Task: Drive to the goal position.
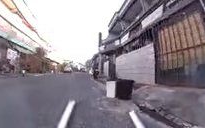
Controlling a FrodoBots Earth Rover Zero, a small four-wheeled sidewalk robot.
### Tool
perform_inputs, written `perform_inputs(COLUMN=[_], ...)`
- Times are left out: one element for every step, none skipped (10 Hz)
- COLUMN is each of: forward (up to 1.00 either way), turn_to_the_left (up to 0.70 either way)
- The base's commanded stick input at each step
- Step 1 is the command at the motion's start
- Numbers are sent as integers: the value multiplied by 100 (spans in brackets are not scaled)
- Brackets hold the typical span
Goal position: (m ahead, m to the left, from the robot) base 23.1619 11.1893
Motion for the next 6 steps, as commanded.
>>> perform_inputs(forward=[85,85,85,85,85,85], turn_to_the_left=[0,0,0,0,0,0])
